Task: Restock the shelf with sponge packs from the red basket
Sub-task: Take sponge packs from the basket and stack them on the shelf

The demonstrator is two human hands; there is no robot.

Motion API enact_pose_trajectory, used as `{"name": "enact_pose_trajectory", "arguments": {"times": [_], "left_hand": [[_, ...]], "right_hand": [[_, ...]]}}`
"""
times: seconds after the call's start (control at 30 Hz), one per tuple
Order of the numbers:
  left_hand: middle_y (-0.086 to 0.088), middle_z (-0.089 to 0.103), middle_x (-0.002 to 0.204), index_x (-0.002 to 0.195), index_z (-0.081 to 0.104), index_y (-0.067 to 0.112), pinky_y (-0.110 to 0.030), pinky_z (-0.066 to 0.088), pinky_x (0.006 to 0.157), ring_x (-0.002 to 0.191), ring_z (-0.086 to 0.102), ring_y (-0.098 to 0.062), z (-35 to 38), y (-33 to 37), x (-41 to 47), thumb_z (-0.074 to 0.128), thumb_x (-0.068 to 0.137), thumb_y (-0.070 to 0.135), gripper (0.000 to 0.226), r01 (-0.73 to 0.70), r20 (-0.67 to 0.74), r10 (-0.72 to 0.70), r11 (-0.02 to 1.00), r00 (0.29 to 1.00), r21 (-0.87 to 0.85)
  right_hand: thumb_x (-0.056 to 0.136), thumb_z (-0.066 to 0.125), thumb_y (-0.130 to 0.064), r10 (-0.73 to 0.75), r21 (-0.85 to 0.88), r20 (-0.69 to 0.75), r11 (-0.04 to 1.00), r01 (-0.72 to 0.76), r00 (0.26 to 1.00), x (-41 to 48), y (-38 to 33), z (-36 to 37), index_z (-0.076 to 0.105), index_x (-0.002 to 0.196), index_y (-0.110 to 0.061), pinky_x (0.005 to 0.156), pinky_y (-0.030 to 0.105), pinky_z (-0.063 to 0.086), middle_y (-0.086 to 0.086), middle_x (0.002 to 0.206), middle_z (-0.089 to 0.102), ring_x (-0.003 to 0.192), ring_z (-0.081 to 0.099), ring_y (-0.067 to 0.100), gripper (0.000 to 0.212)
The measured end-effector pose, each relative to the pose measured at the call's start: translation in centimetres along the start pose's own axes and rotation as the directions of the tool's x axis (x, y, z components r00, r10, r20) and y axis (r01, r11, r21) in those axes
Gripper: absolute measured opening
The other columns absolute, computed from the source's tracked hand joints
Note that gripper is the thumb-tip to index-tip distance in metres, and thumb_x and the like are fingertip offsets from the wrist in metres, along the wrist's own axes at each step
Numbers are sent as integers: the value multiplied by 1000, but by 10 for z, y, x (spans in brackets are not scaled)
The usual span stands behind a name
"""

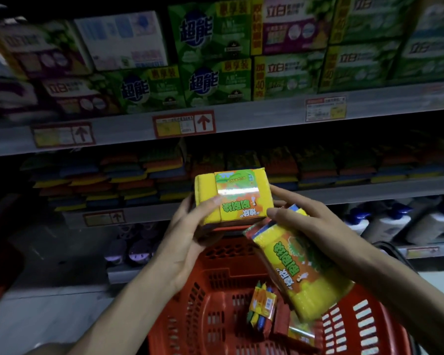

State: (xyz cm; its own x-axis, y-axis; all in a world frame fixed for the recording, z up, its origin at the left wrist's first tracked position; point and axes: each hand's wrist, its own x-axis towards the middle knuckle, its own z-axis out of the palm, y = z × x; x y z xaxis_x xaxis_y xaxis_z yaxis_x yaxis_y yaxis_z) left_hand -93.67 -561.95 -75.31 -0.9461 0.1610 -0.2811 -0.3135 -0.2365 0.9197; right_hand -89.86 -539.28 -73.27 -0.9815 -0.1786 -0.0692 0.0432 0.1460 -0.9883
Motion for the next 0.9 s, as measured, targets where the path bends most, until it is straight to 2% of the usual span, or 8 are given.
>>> {"name": "enact_pose_trajectory", "arguments": {"times": [0.07, 0.2, 0.33, 0.4, 0.5, 0.67, 0.8, 0.9], "left_hand": [[-7, 76, 119, 125, 67, 20, -50, 48, 105, 112, 69, -27, -6, 4, -1, 73, 83, 42, 48, 22, -25, -22, 1000, 999, -21], [-10, 77, 115, 120, 70, 15, -48, 52, 101, 114, 69, -32, -17, 11, 1, 85, 64, 46, 65, -18, -74, 25, 996, 997, 89], [-15, 75, 115, 124, 66, 17, -33, 59, 66, 101, 74, -33, -22, 16, 3, 84, 66, 33, 63, -67, -111, 77, 993, 991, 95], [-15, 74, 114, 124, 64, 19, -31, 58, 58, 91, 74, -28, -21, 15, 4, 79, 79, 27, 48, -82, -153, 90, 995, 984, 58], [-17, 74, 113, 118, 65, 12, -35, 60, 65, 93, 74, -27, -21, 11, 7, 75, 87, 21, 34, -66, -220, 56, 997, 974, -37], [-21, 73, 115, 121, 59, 4, -49, 63, 79, 107, 73, -34, -21, 8, 7, 79, 85, 18, 44, -76, -265, 29, 983, 964, -169], [-19, 72, 118, 109, 59, 7, -53, 63, 81, 107, 73, -32, -14, 3, 6, 81, 81, 19, 38, -120, -302, 55, 972, 952, -200], [-18, 72, 117, 110, 58, 7, -49, 63, 82, 103, 75, -28, -7, 3, 8, 81, 83, 19, 37, -157, -324, 88, 969, 942, -192]], "right_hand": [[83, 65, -41, -5, -17, 34, 1000, 6, 999, -1, -3, -2, 56, 130, -57, 83, 35, 61, -21, 117, 73, 94, 77, 19, 50], [81, 65, -43, 17, -46, 71, 999, -13, 997, -1, -7, -6, 56, 127, -59, 77, 32, 62, -21, 113, 73, 91, 77, 20, 50], [90, 65, -44, 33, -65, 2, 997, -32, 999, 1, -3, -2, 51, 130, -61, 74, 31, 61, -18, 104, 76, 87, 78, 17, 46], [92, 62, -48, 43, -69, -73, 996, -48, 996, 3, 2, 0, 49, 134, -58, 69, 25, 59, -18, 96, 77, 83, 78, 14, 45], [93, 60, -50, 45, -76, -167, 995, -58, 985, 6, 6, 4, 56, 132, -47, 69, 27, 59, -8, 91, 78, 79, 77, 13, 39], [96, 62, -41, 31, -125, -181, 991, -54, 983, 8, 10, 16, 65, 118, -45, 79, 41, 63, -1, 101, 75, 79, 76, 14, 22], [99, 62, -22, -32, -133, -93, 991, 19, 995, 8, 8, 36, 66, 125, -47, 74, 23, 60, -9, 105, 70, 85, 73, 10, 36], [99, 61, -17, -50, -57, -49, 997, 47, 998, 9, 6, 51, 61, 132, -47, 73, 23, 60, -20, 108, 72, 86, 75, 13, 44]]}}
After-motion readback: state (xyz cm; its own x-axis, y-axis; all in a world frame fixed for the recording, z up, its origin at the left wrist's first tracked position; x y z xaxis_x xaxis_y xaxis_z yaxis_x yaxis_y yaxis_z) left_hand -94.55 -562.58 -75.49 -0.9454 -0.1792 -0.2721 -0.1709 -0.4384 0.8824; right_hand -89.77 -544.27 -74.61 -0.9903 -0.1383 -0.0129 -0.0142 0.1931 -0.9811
